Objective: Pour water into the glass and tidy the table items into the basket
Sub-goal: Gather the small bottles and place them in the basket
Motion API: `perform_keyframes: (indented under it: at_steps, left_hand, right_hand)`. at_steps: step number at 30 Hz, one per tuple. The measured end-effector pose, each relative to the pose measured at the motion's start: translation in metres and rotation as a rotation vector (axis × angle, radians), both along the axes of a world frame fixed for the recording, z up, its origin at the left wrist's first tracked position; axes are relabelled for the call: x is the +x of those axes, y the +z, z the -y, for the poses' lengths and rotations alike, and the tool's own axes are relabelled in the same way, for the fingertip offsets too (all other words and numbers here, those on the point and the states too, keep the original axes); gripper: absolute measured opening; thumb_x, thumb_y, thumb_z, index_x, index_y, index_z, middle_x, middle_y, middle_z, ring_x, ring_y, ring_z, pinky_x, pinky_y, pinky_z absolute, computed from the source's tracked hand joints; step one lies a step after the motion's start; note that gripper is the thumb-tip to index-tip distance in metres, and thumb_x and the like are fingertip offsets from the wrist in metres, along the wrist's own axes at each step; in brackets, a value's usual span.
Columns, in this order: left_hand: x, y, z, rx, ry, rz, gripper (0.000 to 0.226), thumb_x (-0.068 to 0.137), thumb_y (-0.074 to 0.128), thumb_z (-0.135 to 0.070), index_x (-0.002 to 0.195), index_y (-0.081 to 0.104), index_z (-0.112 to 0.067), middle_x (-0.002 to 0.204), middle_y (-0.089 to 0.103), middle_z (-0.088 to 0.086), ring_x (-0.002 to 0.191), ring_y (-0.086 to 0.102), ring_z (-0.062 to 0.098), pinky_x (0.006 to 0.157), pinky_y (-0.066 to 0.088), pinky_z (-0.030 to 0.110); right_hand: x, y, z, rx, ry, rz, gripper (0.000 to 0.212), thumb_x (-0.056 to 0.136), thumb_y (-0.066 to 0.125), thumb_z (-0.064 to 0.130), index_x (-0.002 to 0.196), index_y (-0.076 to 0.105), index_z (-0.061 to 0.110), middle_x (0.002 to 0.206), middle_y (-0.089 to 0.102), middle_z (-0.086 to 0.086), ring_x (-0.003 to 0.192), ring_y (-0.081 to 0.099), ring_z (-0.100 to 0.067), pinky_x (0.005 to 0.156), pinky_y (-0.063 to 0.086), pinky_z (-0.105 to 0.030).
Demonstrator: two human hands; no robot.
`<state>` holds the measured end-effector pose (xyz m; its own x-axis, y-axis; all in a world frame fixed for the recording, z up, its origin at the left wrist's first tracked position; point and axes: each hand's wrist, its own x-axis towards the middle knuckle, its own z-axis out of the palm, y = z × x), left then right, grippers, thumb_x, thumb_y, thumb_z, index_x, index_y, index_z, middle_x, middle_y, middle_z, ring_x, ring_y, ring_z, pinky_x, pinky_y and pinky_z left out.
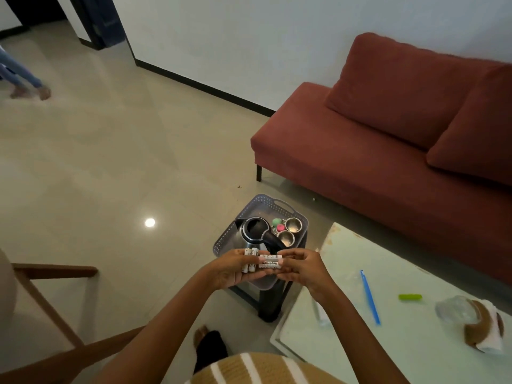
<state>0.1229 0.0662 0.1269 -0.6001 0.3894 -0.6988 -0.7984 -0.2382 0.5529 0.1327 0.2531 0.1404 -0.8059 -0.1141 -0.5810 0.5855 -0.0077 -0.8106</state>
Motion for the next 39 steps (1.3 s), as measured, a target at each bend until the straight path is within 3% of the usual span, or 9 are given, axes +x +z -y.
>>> perform_keyframes:
  at_steps: [5,9,15,21,27,32,35,39]
  left_hand:
    - [-0.03,-0.007,0.068,-0.015,0.019,-0.002,0.025,0.089,0.055,0.002,0.114,0.059,0.003,0.111,0.065,0.025,0.089,0.07,0.029,0.076,0.06,0.031]
    - [-0.048,-0.01,0.112,-0.015,0.054,0.002,0.027,0.09,0.053,0.003,0.117,0.057,0.005,0.105,0.066,0.023,0.083,0.071,0.026,0.071,0.06,0.028]
    - [-0.062,-0.017,0.148,0.027,0.061,0.021,0.02,0.09,0.054,0.001,0.11,0.06,0.001,0.103,0.067,0.021,0.084,0.071,0.025,0.071,0.06,0.028]
    - [-0.079,-0.022,0.163,0.049,0.054,0.021,0.029,0.089,0.057,0.0,0.118,0.057,0.001,0.109,0.067,0.021,0.09,0.071,0.025,0.073,0.06,0.026]
    - [-0.104,-0.029,0.17,-0.006,0.1,0.056,0.028,0.095,0.048,-0.006,0.123,0.05,-0.001,0.114,0.065,0.015,0.103,0.065,0.028,0.082,0.057,0.033]
    - [-0.131,-0.032,0.16,-0.059,0.084,0.058,0.029,0.098,0.044,-0.01,0.126,0.047,-0.005,0.119,0.061,0.012,0.111,0.059,0.029,0.094,0.048,0.038]
    - [-0.148,-0.033,0.152,-0.14,0.097,0.052,0.025,0.099,0.042,-0.012,0.121,0.052,-0.007,0.115,0.06,0.009,0.107,0.057,0.025,0.091,0.047,0.035]
    - [-0.166,-0.04,0.141,-0.191,0.21,0.088,0.019,0.096,0.046,-0.01,0.11,0.059,-0.007,0.092,0.062,0.006,0.082,0.058,0.017,0.072,0.051,0.026]
  right_hand:
    - [-0.02,-0.005,0.073,-0.046,-0.12,0.014,0.011,0.081,0.063,-0.004,0.087,0.065,0.004,0.084,0.068,-0.017,0.061,0.069,-0.022,0.056,0.059,-0.024]
    - [-0.037,-0.008,0.123,-0.033,-0.163,-0.01,0.011,0.08,0.065,-0.003,0.088,0.065,0.005,0.09,0.068,-0.017,0.074,0.068,-0.027,0.058,0.059,-0.024]
    - [-0.054,-0.013,0.16,0.047,-0.143,-0.051,0.013,0.08,0.065,-0.003,0.085,0.066,0.008,0.09,0.068,-0.015,0.075,0.068,-0.024,0.056,0.058,-0.021]
    - [-0.075,-0.015,0.16,0.12,-0.148,-0.064,0.013,0.08,0.064,-0.006,0.086,0.065,0.006,0.091,0.067,-0.015,0.078,0.066,-0.024,0.056,0.058,-0.021]
    - [-0.11,-0.023,0.144,0.164,-0.226,-0.063,0.015,0.081,0.061,-0.009,0.095,0.063,-0.004,0.084,0.065,-0.013,0.073,0.064,-0.022,0.053,0.056,-0.016]
    - [-0.15,-0.049,0.118,0.258,-0.29,-0.075,0.015,0.08,0.063,-0.01,0.094,0.064,-0.006,0.091,0.063,-0.021,0.07,0.063,-0.022,0.053,0.057,-0.017]
    - [-0.173,-0.067,0.102,0.369,-0.265,-0.091,0.017,0.08,0.064,-0.007,0.096,0.066,-0.004,0.091,0.065,-0.018,0.069,0.064,-0.02,0.053,0.055,-0.014]
    - [-0.204,-0.099,0.088,0.588,-0.151,-0.123,0.02,0.078,0.063,-0.007,0.096,0.069,-0.002,0.089,0.069,-0.014,0.073,0.064,-0.022,0.051,0.051,-0.009]
